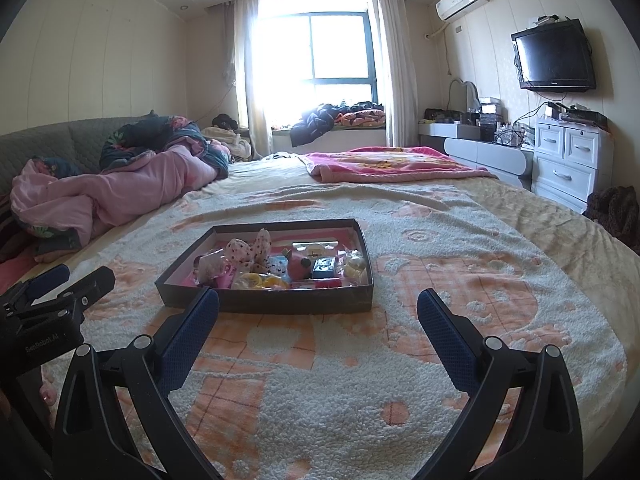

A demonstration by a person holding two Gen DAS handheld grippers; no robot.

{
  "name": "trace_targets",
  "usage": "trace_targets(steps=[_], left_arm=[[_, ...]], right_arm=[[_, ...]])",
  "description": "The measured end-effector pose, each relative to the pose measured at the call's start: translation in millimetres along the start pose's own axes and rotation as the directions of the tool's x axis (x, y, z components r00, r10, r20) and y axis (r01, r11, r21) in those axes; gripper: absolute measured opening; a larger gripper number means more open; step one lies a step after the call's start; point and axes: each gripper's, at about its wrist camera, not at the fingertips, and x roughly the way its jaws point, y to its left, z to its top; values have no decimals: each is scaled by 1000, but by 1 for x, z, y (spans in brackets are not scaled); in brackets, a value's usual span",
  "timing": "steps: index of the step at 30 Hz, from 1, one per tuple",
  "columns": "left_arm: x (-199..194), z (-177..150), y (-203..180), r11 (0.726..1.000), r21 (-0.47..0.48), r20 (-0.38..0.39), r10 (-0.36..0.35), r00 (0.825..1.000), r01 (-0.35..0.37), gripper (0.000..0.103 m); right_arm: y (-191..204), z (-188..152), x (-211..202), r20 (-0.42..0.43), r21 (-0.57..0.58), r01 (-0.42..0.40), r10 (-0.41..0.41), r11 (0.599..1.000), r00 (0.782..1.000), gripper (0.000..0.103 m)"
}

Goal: Organize jewelry

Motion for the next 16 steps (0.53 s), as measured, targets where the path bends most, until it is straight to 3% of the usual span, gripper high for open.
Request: trace_targets(steps=[5,11,14,16], left_arm=[[6,0,1,1000,-12,-43,-19,999,18,92],[21,1,12,999,-35,-80,14,997,-17,92],[42,8,37,996,-61,-114,65,991,-72,92],[63,14,58,988,-83,-146,114,983,-127,92]], right_arm=[[-4,-1,2,-5,10,-1,1,1000,1000,97],[-19,4,10,-26,72,-6,8,997,1000,97],[-40,16,25,-31,68,77,-75,995,997,97],[-58,26,48,-77,37,136,-133,990,988,97]])
